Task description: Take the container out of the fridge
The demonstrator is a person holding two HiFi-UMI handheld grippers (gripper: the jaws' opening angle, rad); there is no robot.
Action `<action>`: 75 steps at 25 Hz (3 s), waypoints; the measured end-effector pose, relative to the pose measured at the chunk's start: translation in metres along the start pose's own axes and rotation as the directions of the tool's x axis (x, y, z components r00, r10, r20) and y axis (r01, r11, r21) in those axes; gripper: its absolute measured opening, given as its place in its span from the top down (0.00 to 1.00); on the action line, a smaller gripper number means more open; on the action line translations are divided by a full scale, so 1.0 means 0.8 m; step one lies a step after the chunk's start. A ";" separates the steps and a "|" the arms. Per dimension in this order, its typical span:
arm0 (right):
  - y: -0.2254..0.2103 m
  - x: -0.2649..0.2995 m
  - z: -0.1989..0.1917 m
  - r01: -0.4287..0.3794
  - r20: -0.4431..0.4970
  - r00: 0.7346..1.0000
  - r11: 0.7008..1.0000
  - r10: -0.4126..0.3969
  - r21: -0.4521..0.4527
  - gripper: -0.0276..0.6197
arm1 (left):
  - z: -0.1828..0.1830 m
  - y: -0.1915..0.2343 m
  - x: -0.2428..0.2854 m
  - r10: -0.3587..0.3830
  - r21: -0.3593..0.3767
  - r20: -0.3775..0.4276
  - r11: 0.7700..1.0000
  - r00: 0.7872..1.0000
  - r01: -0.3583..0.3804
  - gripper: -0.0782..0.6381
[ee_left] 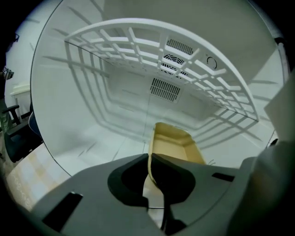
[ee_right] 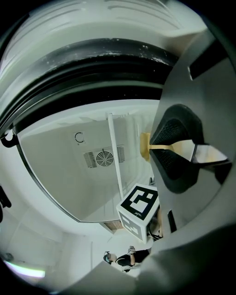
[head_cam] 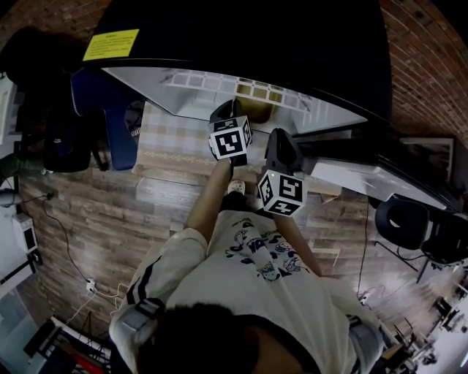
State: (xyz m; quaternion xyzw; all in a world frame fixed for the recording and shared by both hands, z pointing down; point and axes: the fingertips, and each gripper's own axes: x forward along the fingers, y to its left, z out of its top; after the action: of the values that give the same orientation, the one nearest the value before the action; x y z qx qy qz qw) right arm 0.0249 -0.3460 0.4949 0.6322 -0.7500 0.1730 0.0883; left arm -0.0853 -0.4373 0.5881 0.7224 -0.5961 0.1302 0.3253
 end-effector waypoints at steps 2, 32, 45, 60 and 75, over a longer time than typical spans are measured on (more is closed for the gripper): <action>0.004 -0.006 0.000 -0.009 0.004 1.000 1.000 0.010 -0.004 0.88 | -0.001 0.003 -0.012 0.003 -0.013 0.008 1.000 1.000 -0.003 0.85; 0.010 -0.164 -0.021 -0.146 0.035 0.989 0.988 0.147 -0.044 0.88 | -0.101 -0.023 -0.206 0.117 -0.117 0.073 0.987 0.990 -0.108 0.85; 0.006 -0.221 -0.033 -0.176 0.045 0.983 0.983 0.179 -0.056 0.88 | -0.148 -0.037 -0.267 0.155 -0.143 0.081 0.979 0.985 -0.142 0.85; 0.011 -0.259 -0.042 -0.197 0.053 0.978 0.979 0.200 -0.059 0.88 | -0.175 -0.035 -0.312 0.189 -0.174 0.101 0.970 0.977 -0.169 0.85; 0.007 -0.268 -0.036 -0.192 0.068 0.978 0.980 0.195 -0.052 0.88 | -0.175 -0.044 -0.319 0.183 -0.170 0.109 0.972 0.977 -0.163 0.85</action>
State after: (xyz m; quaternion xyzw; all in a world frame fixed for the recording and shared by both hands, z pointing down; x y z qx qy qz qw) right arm 0.0563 -0.1374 0.4449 0.5599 -0.8145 0.1405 0.0579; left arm -0.0890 -0.1485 0.5354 0.6459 -0.6843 0.0649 0.3321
